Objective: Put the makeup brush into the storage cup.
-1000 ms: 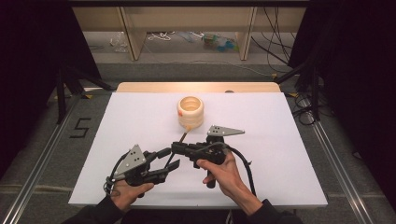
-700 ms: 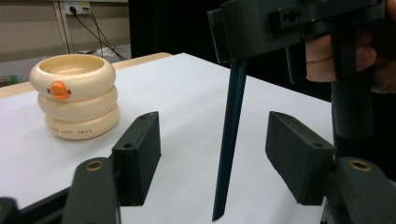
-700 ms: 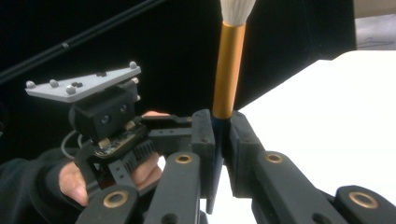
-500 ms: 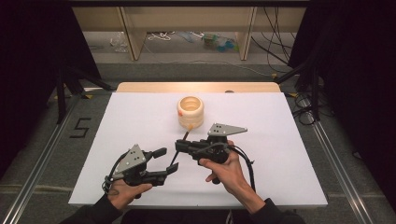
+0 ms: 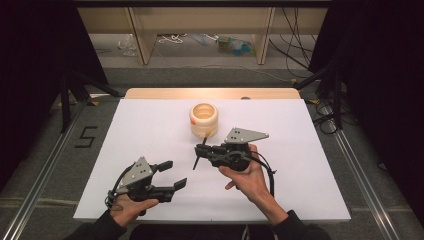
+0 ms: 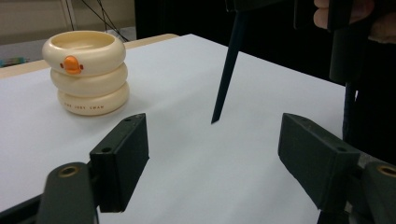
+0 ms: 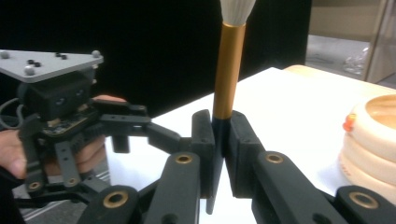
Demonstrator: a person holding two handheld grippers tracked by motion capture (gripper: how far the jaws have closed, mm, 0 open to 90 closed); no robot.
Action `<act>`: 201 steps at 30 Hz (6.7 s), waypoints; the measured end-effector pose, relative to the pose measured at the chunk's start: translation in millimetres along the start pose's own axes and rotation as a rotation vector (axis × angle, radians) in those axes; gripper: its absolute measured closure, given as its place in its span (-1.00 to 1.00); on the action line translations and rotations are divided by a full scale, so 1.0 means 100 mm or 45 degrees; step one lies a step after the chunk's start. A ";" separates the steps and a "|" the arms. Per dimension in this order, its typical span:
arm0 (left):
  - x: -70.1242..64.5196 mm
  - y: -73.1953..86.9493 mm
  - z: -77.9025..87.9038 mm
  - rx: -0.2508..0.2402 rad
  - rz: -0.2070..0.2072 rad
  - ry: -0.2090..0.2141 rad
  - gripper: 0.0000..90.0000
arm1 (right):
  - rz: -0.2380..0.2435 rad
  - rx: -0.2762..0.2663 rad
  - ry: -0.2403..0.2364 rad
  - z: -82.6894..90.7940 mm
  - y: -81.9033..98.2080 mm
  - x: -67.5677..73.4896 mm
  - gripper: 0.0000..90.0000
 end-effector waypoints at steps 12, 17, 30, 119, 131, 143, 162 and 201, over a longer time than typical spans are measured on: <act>0.01 0.05 0.07 0.021 0.008 -0.024 -0.48 | 0.047 0.009 0.112 0.07 -0.07 -0.17 0.85; 0.00 0.07 0.08 0.027 0.009 -0.028 -0.48 | 0.050 0.015 0.133 0.08 -0.09 -0.24 0.85; 0.00 0.07 0.10 0.033 -0.014 -0.033 -0.48 | 0.068 0.043 0.204 0.03 -0.16 -0.40 0.85; 0.07 0.05 0.13 -0.027 -0.057 -0.089 -0.52 | 0.015 0.039 0.458 -0.61 -0.66 -1.09 0.85; 0.06 0.05 0.13 -0.024 -0.048 -0.084 -0.52 | 0.025 0.039 0.478 -0.75 -0.75 -1.14 0.85; 0.07 0.05 0.14 -0.019 -0.078 -0.075 -0.52 | 0.005 0.052 0.489 -0.86 -0.81 -1.18 0.85; 0.06 0.05 0.13 -0.019 -0.073 -0.076 -0.52 | -0.028 0.078 0.520 -0.99 -0.75 -1.27 0.85; 0.06 0.06 0.13 -0.019 -0.065 -0.082 -0.52 | -0.009 0.263 0.531 -1.28 -0.51 -1.34 0.85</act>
Point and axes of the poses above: each handheld gripper's, and its own axes: z roughly backward along the jaws, y roughly out of its underside, x roughly to its left, the point moved 1 cm from there along -z, roughly forward along the jaws, and after that the axes turned 10 degrees about y, right-handed, at the moved point
